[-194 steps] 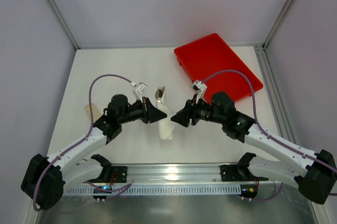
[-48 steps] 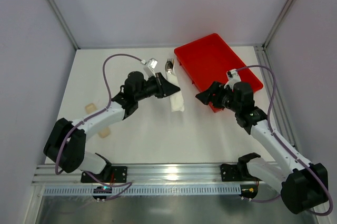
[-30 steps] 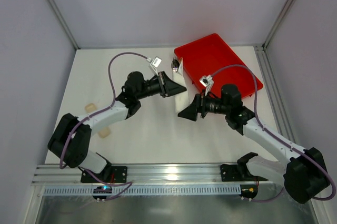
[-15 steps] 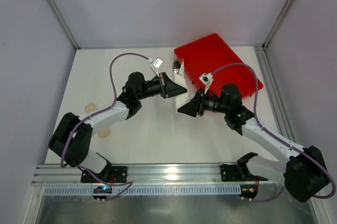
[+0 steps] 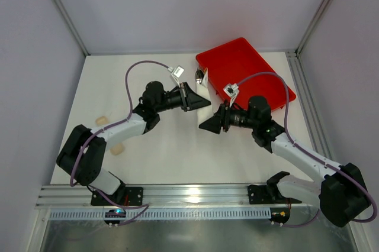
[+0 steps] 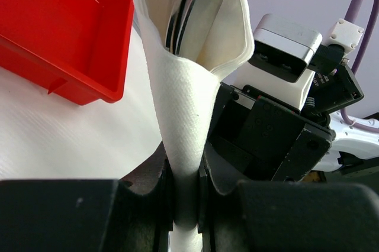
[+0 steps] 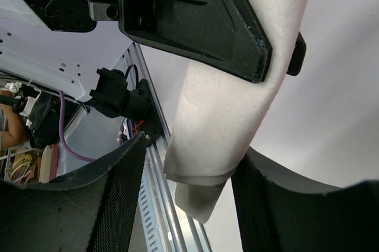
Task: Place the utensils on the paper napkin and roll it up
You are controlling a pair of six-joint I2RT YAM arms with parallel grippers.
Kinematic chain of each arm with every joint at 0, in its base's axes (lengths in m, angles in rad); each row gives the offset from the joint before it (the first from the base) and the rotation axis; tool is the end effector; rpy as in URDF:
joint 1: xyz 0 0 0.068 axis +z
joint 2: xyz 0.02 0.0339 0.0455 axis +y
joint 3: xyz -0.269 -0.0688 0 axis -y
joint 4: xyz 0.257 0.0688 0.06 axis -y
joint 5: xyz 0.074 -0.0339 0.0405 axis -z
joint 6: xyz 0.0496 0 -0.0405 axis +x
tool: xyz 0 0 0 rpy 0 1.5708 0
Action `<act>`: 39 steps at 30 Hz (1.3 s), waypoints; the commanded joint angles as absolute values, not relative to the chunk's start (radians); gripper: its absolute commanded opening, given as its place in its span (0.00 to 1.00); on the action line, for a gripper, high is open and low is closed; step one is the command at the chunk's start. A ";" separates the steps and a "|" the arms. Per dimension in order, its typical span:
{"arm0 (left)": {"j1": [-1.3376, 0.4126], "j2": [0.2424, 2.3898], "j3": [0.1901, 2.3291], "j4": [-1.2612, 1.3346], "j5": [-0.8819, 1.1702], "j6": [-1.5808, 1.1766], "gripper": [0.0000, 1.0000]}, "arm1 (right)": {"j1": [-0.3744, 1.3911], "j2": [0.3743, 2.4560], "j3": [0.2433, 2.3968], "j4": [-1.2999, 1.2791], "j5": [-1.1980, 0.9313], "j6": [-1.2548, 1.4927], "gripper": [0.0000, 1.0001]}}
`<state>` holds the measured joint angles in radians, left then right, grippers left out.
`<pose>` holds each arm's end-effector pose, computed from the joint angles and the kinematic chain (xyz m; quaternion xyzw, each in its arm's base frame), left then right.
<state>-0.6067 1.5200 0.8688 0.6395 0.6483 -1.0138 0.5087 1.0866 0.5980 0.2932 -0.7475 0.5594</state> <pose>0.2792 -0.2302 0.2728 0.0830 0.7055 -0.6389 0.2952 0.2090 0.1552 0.2625 -0.2134 0.7250 0.5436 0.3650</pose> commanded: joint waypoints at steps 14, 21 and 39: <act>-0.609 1.508 0.890 0.721 0.612 -1.017 0.00 | 0.526 1.115 0.581 0.379 -0.776 0.548 0.15; -0.611 1.539 0.917 0.706 0.557 -1.029 0.00 | 0.525 1.095 0.614 0.247 -0.707 0.528 0.50; -0.614 1.882 1.379 0.468 0.322 -1.132 0.00 | 0.247 0.920 0.698 -0.452 0.311 0.750 0.70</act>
